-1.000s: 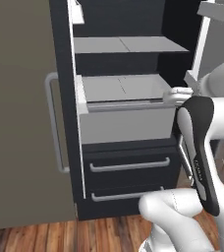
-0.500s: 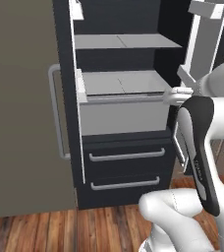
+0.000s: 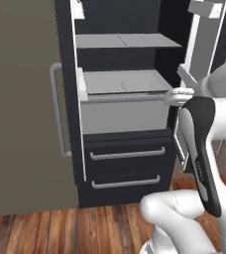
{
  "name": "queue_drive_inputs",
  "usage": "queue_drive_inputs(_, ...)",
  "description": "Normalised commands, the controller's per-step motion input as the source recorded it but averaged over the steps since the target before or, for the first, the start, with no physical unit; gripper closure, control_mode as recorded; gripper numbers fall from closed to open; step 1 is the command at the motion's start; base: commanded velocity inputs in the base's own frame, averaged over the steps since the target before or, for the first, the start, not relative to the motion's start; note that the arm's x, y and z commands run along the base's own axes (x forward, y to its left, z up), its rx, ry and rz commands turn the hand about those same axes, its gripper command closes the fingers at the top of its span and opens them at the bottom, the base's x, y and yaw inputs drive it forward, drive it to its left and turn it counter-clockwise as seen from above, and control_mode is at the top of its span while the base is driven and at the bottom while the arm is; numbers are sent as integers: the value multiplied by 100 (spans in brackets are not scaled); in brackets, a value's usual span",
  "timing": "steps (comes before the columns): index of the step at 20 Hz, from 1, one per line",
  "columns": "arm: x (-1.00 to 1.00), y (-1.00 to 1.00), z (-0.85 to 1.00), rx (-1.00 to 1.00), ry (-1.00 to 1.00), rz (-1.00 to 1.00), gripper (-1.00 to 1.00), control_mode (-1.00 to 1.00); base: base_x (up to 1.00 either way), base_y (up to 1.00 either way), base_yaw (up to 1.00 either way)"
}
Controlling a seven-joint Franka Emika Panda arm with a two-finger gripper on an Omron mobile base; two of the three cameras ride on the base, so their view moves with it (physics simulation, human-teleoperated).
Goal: Pick the mango and orange from the fridge and place them inside the tupperware on the counter.
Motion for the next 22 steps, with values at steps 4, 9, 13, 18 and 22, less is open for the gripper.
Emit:
queue_drive_inputs(4, 0, 0, 0, 0, 0, 0, 100, 100, -88, -2, -4)
queue_drive_inputs(9, 0, 0, 0, 0, 0, 0, 100, 100, -61, -36, -33)
queue_drive_inputs(13, 0, 0, 0, 0, 0, 0, 100, 100, 0, -80, -36)
queue_drive_inputs(18, 0, 0, 0, 0, 0, 0, 100, 100, 1, -90, -28)
queue_drive_inputs(22, 0, 0, 0, 0, 0, 0, 100, 100, 12, -88, -17)
